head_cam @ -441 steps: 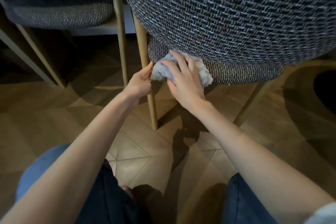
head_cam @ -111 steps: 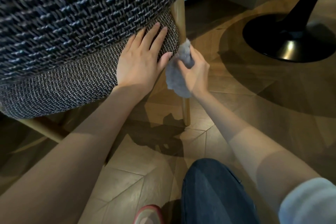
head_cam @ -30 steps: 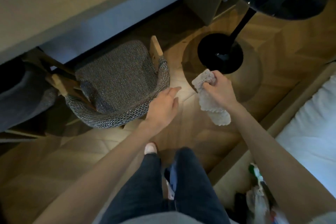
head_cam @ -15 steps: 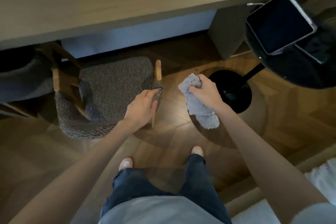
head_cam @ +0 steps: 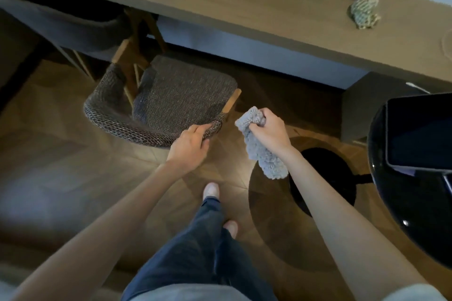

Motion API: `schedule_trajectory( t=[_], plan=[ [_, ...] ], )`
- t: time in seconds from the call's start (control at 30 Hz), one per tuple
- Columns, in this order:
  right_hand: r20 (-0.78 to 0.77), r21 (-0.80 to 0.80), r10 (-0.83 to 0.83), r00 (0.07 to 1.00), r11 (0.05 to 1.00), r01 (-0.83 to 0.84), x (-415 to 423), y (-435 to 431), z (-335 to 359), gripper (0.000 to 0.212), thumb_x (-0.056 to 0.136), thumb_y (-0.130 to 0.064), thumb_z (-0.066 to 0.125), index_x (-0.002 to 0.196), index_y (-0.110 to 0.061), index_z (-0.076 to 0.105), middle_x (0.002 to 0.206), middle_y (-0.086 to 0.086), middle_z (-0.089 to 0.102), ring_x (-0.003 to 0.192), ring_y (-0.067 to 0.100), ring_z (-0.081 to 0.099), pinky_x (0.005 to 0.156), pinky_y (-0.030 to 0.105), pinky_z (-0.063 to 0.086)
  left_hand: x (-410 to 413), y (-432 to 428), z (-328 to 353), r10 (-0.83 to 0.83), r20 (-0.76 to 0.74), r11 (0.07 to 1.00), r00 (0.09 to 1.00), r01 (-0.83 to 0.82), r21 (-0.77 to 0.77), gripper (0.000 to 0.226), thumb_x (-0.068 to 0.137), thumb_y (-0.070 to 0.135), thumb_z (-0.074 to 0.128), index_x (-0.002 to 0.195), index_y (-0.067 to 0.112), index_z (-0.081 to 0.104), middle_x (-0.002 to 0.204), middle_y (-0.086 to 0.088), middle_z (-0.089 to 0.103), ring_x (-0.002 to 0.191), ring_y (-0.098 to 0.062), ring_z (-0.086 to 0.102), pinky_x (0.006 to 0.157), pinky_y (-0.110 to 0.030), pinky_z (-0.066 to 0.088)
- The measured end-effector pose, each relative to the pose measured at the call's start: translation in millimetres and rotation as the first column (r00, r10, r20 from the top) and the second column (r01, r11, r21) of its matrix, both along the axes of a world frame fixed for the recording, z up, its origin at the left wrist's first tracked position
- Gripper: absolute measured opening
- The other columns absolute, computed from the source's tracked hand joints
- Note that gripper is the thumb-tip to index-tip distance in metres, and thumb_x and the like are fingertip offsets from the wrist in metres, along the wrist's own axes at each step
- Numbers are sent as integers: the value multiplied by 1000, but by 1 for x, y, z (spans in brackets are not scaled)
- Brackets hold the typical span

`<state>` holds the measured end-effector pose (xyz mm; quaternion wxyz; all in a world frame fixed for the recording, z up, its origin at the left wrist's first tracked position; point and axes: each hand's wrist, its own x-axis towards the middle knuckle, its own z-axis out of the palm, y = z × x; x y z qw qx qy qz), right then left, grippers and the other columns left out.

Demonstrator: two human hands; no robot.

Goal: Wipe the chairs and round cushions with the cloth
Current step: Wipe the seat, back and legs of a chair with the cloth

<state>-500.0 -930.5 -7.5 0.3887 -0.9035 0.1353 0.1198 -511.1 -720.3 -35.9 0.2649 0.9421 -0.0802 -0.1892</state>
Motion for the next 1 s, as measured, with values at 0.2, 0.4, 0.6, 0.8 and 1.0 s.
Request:
schedule_trajectory(
  t=[0.2,0.4,0.6,0.8,1.0],
  plan=[
    [-47,-36,119,992,992,-121,51,-7,-25,21,85,-22,59,105,-21,56,100,-5,59,108,21,50,92,42,47,28,-10,-22,112,-13,994,994,-112,15,47,98,21,47,144,15,38,139,-10,46,123,-33,45,99,-45,40],
    [-78,-71,241,967,967,-246,95,-8,-48,27,86,-20,61,113,-18,54,101,0,56,111,21,44,90,36,43,54,-19,-48,248,-59,969,967,-248,1,48,97,21,47,144,15,38,136,-13,47,122,-36,45,98,-49,41],
    [-177,-58,399,899,908,-415,119,-10,-88,46,88,-20,59,130,-32,43,122,5,56,118,23,42,88,32,39,45,-27,-82,361,-77,932,930,-357,55,49,98,22,47,145,15,36,138,-12,47,124,-34,44,101,-47,39],
    [-204,-78,535,820,826,-559,134,-21,-126,57,90,-19,55,141,-36,35,130,3,55,126,29,35,102,44,38,27,-49,-128,432,74,889,899,-438,136,53,96,29,51,146,16,37,147,-9,41,142,-33,22,117,-47,5],
    [-145,-160,657,740,722,-673,149,-34,-178,61,87,-22,56,141,-40,35,126,5,58,122,32,42,98,44,43,17,-74,-174,399,277,855,874,-464,234,54,94,28,54,145,18,40,149,-8,40,146,-35,14,107,-43,-29]
  ],
)
